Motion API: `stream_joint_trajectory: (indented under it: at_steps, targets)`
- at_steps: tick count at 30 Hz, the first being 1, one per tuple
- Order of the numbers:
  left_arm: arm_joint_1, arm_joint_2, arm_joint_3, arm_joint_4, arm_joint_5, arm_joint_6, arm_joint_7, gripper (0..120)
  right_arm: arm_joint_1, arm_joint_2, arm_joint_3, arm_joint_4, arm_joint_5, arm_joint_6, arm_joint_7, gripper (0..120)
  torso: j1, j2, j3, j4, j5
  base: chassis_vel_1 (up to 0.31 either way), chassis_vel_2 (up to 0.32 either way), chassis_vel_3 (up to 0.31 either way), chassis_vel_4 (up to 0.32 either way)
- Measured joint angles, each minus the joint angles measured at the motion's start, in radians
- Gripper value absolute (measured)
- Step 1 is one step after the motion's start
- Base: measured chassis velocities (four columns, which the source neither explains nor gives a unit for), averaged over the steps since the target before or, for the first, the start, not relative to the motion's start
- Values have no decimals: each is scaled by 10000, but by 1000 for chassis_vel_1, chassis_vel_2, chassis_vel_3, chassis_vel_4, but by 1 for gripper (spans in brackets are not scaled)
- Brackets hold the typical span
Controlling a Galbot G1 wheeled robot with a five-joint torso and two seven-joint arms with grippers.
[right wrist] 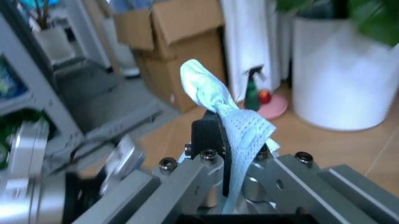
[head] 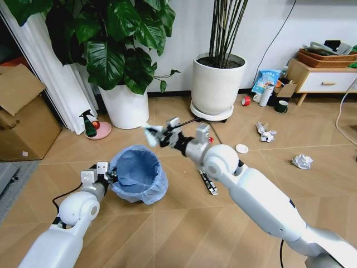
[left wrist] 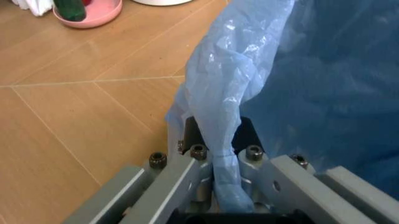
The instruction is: Pick up the trash bin and place the garbage on the floor into it.
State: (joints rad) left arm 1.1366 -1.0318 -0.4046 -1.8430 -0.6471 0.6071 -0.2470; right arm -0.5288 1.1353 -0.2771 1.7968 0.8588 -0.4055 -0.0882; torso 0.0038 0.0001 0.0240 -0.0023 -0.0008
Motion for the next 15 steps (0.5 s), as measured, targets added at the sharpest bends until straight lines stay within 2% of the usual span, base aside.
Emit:
stream_joint_trajectory:
  at_steps: [4, 7, 11, 12, 14, 15]
  targets:
    - [-119, 38, 26, 1, -192, 66, -138, 0, 42, 45, -571, -205, -61, -115, 39, 0, 0, 0, 0, -1, 0, 0, 0, 0, 0]
    - [-142, 69, 26, -5, -235, 90, -162, 0, 42, 80, -776, -233, -115, -216, 123, 5, 0, 0, 0, 0, -1, 0, 0, 0, 0]
    - [-92, 140, -36, -178, -306, 136, -206, 0, 78, 226, -1132, -442, -365, -198, 333, 25, 0, 0, 0, 0, 0, 0, 0, 0, 0]
    - [-92, 140, -36, -178, -306, 136, -206, 0, 78, 226, -1132, -442, -365, -198, 333, 25, 0, 0, 0, 0, 0, 0, 0, 0, 0]
    - [-16, 164, -73, -218, -307, 139, -255, 0, 95, 296, -1162, -587, -473, -162, 348, 35, 0, 0, 0, 0, 0, 0, 0, 0, 0]
    - [-16, 164, -73, -218, -307, 139, -255, 0, 95, 296, -1162, -587, -473, -162, 348, 35, 0, 0, 0, 0, 0, 0, 0, 0, 0]
